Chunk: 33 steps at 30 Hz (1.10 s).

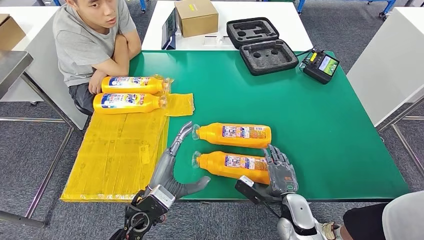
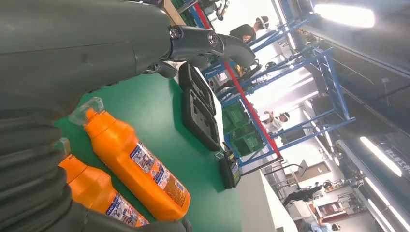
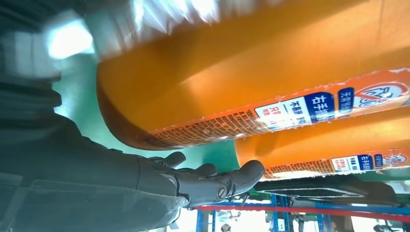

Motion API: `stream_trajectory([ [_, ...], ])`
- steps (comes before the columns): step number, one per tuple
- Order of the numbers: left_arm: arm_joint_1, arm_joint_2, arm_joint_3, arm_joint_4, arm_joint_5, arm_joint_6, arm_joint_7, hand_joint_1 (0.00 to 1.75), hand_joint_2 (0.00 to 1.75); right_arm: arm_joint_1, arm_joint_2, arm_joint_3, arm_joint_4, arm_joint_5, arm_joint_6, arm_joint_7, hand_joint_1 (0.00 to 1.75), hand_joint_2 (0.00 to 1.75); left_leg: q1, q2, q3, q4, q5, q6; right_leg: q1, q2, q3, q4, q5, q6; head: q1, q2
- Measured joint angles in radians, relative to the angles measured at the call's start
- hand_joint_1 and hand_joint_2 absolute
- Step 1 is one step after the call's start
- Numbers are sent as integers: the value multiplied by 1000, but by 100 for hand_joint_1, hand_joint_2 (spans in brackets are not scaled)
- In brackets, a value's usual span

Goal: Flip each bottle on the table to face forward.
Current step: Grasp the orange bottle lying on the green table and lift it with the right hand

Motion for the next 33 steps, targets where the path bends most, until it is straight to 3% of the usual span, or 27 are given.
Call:
stream_trajectory([
  [4,0,-1,4,1,0,0,0,0,175,-10,4,-3,20,-26,16,-24,169,175,0,0,0,0,0,0,0,0,0,0,1,-1,0,0],
  [5,0,-2,4,2,-1,0,0,0,175,-13,5,-4,29,-36,22,-33,175,175,0,0,0,0,0,0,0,0,0,0,1,-1,0,0],
  [20,0,-3,7,5,-12,3,0,0,175,-63,18,-9,87,-81,38,-93,175,175,0,4,2,0,0,0,0,1,1,0,2,-2,0,0],
  [27,-15,-5,7,6,-8,-2,0,0,175,-70,21,-14,88,-294,159,-240,175,175,0,5,3,0,0,-1,0,4,1,0,2,-2,0,0],
  [33,-19,-5,5,7,5,11,0,0,175,-70,21,-9,88,-397,199,-313,175,175,0,5,3,0,0,-1,0,3,1,0,2,-2,0,0],
])
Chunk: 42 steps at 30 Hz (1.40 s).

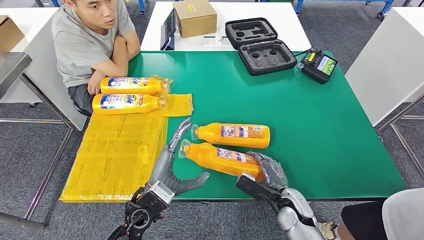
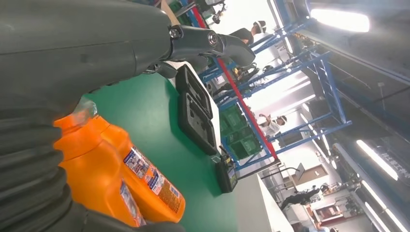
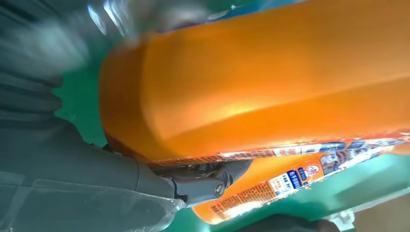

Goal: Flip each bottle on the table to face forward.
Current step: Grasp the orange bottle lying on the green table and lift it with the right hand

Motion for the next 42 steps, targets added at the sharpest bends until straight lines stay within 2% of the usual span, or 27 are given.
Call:
stream_trajectory([
  [3,0,0,-2,0,7,9,0,0,175,3,0,6,0,-93,38,-73,175,175,0,0,0,0,0,0,0,0,0,0,0,0,0,0],
  [7,-1,0,-7,-2,17,50,0,0,175,15,0,14,-4,-154,51,-124,175,175,0,0,-2,0,0,0,0,-1,-1,0,0,0,0,0],
  [9,-1,2,-15,-9,25,112,0,0,175,23,0,17,-9,-179,51,-141,175,175,0,-1,-3,0,0,0,0,-1,-2,0,0,0,0,0],
  [14,0,15,-48,-69,78,367,-1,0,175,31,0,23,-15,-227,34,-159,175,175,0,-1,-4,0,0,0,0,-1,-3,0,0,0,0,0],
  [16,3,19,-52,-101,97,423,-1,0,175,30,1,24,-14,-247,16,-172,175,175,0,-1,-5,0,0,0,0,-1,-3,0,0,0,0,0],
  [18,12,18,-44,-135,91,438,-1,0,175,31,4,24,-15,-265,-3,-183,175,175,0,-1,-5,0,0,0,0,-1,-3,0,0,0,0,0],
  [25,44,-9,19,-231,40,445,-2,0,175,44,18,8,-28,-284,-54,-183,175,175,0,-1,-5,0,0,0,0,-1,-3,0,0,0,0,0],
  [31,48,-15,29,-238,109,419,0,0,175,90,27,-16,-66,-299,-88,-185,175,175,0,-1,-5,0,0,0,0,-1,-4,0,-1,0,0,0],
  [33,48,-15,26,-215,178,360,1,0,175,111,33,-26,-91,-309,-95,-191,175,175,0,-1,-5,0,0,0,0,-1,-4,0,-1,0,0,0],
  [37,52,-19,14,-116,297,185,2,0,175,158,55,-45,-160,-338,-110,-221,175,175,0,-1,-6,0,-1,0,0,-1,-4,0,-1,0,0,0],
  [42,56,-35,1,-31,330,123,2,0,175,187,79,-52,-226,-350,-123,-238,175,175,0,-1,-6,0,-1,0,0,-1,-5,0,-1,0,0,0],
])
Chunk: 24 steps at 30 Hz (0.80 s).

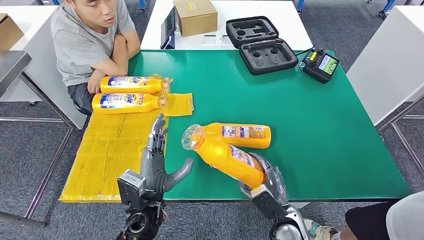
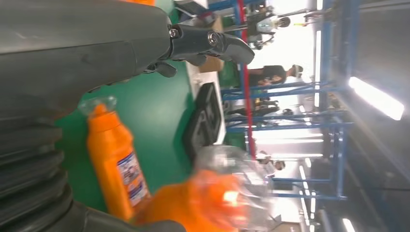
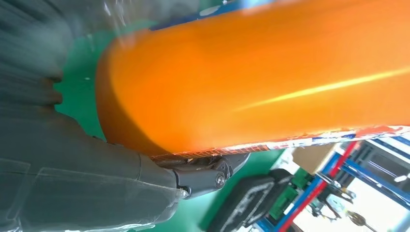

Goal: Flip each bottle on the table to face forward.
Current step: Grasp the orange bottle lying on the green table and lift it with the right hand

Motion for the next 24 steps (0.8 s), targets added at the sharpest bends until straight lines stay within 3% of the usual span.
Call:
stream_trajectory([
  [9,-2,-12,-15,102,86,-65,12,0,175,2,27,-13,-35,-17,-75,-45,175,175,0,0,0,0,0,0,0,0,0,0,0,0,0,0],
  [24,-17,-11,-38,147,102,-60,24,0,175,-25,38,-18,-19,-17,-117,-53,175,175,0,0,0,0,0,0,0,0,0,0,0,0,0,0],
])
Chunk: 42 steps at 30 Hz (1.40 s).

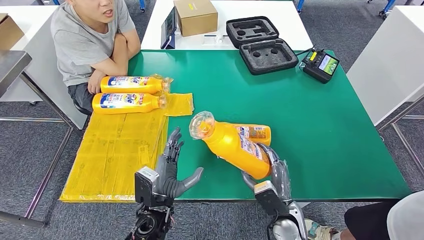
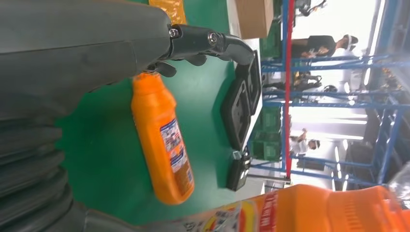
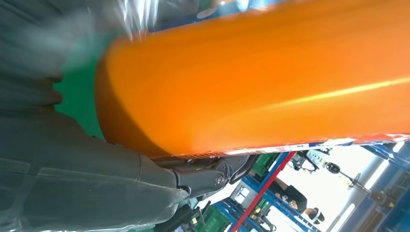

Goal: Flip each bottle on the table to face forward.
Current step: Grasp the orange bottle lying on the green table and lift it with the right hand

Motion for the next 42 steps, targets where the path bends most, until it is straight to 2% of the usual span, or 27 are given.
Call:
stream_trajectory([
  [16,1,6,-12,0,7,-7,4,0,175,-12,1,-3,30,-1,-6,-3,175,175,0,0,0,0,0,0,0,0,0,0,0,0,0,0],
  [23,-7,6,-33,9,56,-76,31,0,175,-34,12,-3,51,25,-14,-7,175,175,0,0,0,0,0,0,0,0,0,0,0,0,0,0],
  [31,-28,5,-67,32,88,-140,49,0,175,-70,21,1,131,39,-26,-28,175,175,0,0,0,0,0,0,0,0,0,0,0,0,0,0],
  [36,-71,-3,-93,92,98,-170,65,0,175,-119,35,33,217,47,-39,-41,175,175,0,0,0,0,1,0,0,0,0,0,0,0,0,0],
  [42,-97,-16,-112,135,99,-166,58,0,175,-174,51,70,304,33,-37,-48,175,175,0,0,0,0,1,0,0,0,0,0,1,0,0,0],
])
